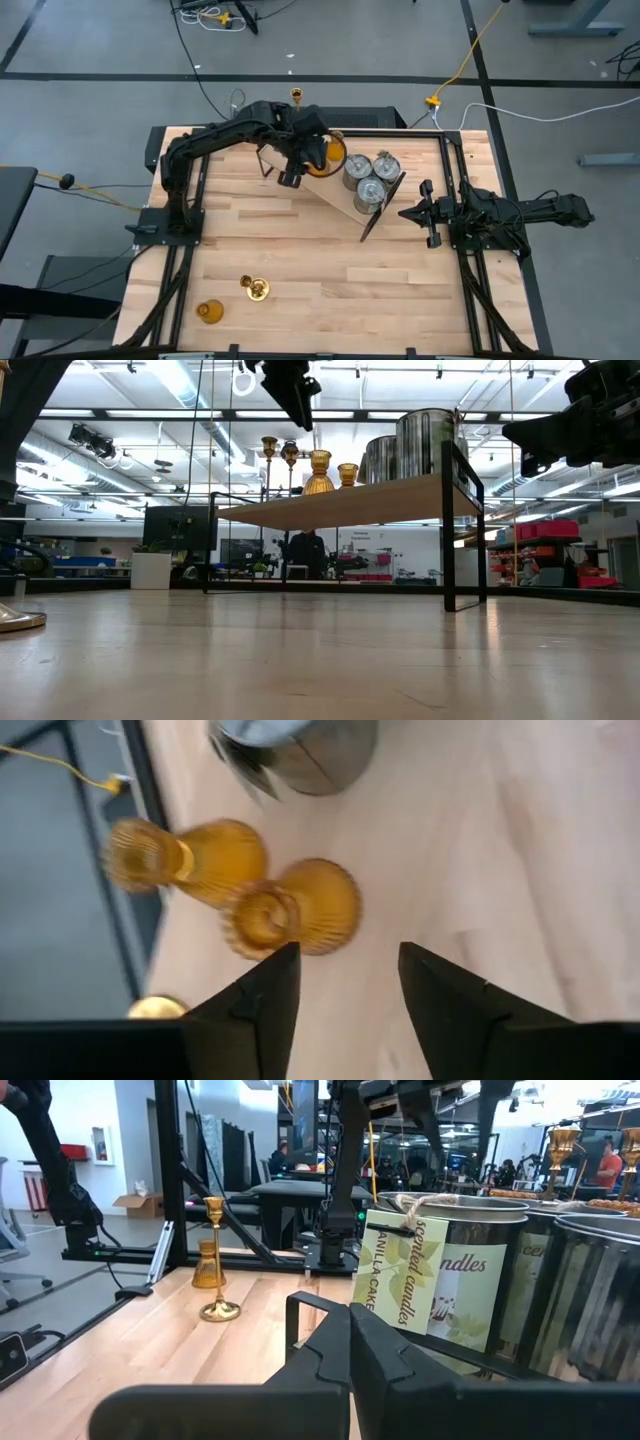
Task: Pick & Place candle stick holders
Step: Put the top yellow candle holder on the shelf aligned with the other yellow candle holder
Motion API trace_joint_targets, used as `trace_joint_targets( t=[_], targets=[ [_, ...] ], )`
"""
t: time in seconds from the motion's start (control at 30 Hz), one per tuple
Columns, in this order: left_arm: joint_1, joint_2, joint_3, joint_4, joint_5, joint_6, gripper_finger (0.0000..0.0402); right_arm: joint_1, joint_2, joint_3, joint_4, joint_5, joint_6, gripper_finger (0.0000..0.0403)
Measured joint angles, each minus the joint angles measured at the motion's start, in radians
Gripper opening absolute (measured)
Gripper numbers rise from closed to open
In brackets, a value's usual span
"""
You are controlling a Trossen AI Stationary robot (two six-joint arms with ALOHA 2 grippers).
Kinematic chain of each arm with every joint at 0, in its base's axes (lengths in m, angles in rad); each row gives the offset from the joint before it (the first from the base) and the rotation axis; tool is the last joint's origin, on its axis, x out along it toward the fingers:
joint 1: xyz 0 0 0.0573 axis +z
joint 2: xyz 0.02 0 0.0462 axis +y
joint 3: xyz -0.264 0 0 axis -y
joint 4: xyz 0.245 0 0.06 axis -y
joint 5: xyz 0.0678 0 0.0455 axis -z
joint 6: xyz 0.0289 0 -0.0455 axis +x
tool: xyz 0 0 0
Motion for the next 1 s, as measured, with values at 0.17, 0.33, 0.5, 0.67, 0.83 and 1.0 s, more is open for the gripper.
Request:
trace_joint_targets(
  t=[0.17,0.33,0.5,0.67,0.83,1.0],
  targets=[
    [0.0,0.001,-0.046,-0.017,0.05,-0.012,0.0141,0.0,0.0,0.0,0.0,0.0,0.0,0.0003],
    [0.008,0.001,-0.114,0.011,0.053,0.002,0.0096,0.0,0.0,0.0,0.0,0.0,0.0,0.0003],
    [0.026,0.001,-0.186,0.062,0.051,0.041,0.0051,0.0,0.0,0.0,0.0,0.0,0.0,0.0003],
    [0.035,0.001,-0.22,0.101,0.053,0.095,0.001,0.0,0.0,0.0,0.0,0.0,0.0,0.0003],
    [0.039,0.001,-0.219,0.122,0.079,0.132,0.001,0.0,0.0,0.0,0.0,0.0,0.0,0.0003],
    [0.039,0.001,-0.219,0.175,0.081,0.137,0.0005,0.0,0.0,0.0,0.0,0.0,0.0,0.0003]
  ],
)
